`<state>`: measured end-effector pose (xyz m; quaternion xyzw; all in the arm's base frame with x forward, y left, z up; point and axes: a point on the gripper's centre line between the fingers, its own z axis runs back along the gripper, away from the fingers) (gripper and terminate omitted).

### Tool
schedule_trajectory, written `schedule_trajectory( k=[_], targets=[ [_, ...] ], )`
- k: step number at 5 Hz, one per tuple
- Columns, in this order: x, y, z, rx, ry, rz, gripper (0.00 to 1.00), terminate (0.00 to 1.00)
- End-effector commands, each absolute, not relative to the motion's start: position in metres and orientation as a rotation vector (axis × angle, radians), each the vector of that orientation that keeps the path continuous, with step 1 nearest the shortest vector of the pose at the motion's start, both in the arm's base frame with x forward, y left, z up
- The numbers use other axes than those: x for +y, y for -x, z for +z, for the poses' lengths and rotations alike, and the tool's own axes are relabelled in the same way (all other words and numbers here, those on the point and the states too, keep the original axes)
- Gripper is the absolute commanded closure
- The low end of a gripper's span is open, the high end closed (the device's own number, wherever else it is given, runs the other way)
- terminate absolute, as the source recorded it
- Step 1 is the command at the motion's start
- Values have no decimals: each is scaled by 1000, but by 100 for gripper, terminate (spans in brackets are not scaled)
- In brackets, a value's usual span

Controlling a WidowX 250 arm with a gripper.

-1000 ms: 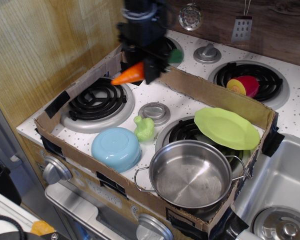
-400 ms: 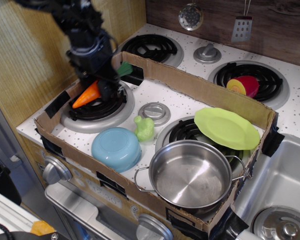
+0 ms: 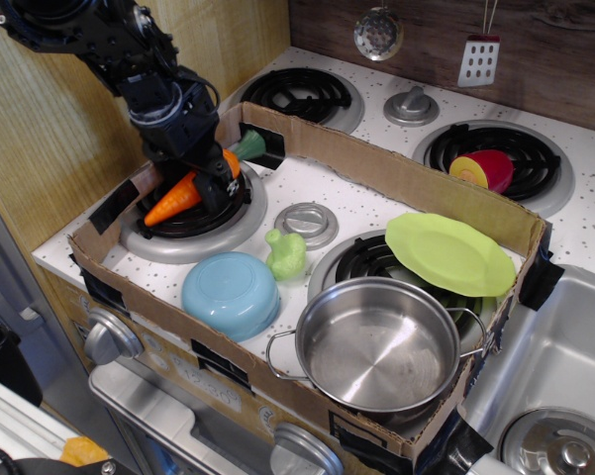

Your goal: Take carrot off plate

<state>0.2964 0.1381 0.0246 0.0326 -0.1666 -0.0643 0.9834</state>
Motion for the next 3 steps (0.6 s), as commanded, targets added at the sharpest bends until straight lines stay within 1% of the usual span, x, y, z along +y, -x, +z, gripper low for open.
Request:
schedule_trajectory(
  k=[1,2,3],
  targets=[
    [125,-317,87,-317,-213,-206,0,0],
    [113,-328,109,-298,-263,-263,0,0],
    [103,-338,119,-281,-181,-286,0,100]
  ],
)
